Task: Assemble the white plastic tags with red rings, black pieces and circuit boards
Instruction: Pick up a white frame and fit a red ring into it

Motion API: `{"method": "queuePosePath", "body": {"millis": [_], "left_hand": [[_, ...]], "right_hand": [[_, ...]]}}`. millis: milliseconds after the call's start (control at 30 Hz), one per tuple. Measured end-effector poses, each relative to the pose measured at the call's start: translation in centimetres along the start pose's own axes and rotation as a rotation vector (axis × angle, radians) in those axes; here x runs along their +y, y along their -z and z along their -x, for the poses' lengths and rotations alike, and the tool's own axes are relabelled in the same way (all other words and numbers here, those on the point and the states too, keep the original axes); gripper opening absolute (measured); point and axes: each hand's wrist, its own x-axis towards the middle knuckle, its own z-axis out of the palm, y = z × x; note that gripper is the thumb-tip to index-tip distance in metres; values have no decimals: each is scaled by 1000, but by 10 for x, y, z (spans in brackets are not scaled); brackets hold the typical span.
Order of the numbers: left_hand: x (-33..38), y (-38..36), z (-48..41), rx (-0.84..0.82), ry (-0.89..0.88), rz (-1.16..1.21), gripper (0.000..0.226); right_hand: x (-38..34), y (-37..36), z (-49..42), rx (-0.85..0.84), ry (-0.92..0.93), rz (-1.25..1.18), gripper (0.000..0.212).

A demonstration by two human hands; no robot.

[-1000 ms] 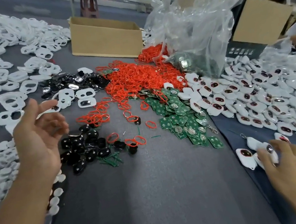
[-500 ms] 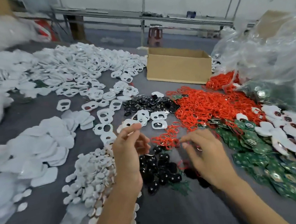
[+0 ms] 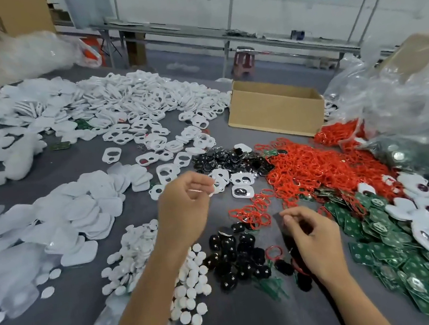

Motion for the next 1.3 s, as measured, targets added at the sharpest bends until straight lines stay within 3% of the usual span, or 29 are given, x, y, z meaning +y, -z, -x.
{"method": "queuePosePath", "body": {"millis": [167,333,400,467,533,667,767,867,933,1067,1167,1233,1300], "left_hand": [[-23,1,-41,-43,33,-396,22],[-32,-37,-53,-161,-85,-841,34],[-27,-43,-56,-127,-96,-987,22],[-21,-44,-58,-84,-84,-1041,7],[-18,-45,-59,-53,-83,-1035,13],[-16,-39,-59,39,-162,-969,12],[-11,-34,-50,110,-180,-632,12],[0,-32,-26,-132,-5,-82,9],[1,-35,-6,-262,166,107,13],[-6,-43,16,-303,308,121,29],[-4,-46,17,-293,322,118,27],[-7,-49,19,-269,314,158,26],[-9,-51,22,-267,307,204,25]], "right_hand": [[1,-2,0,2,-26,-13,31],[1,-2,1,-18,-9,4,25],[1,-1,2,-29,-8,4,22],[0,-1,1,-37,-11,3,21],[-1,0,2,-42,-11,-4,20],[-1,1,2,-47,-12,-12,17],[-3,-1,1,-21,-27,-20,18],[-4,-1,1,12,2,-4,21],[-4,-1,1,70,28,4,21],[-6,-1,2,271,94,27,11],[-13,-2,3,332,87,38,20],[-19,3,2,285,131,47,27],[-27,6,-1,95,156,-33,33]]}}
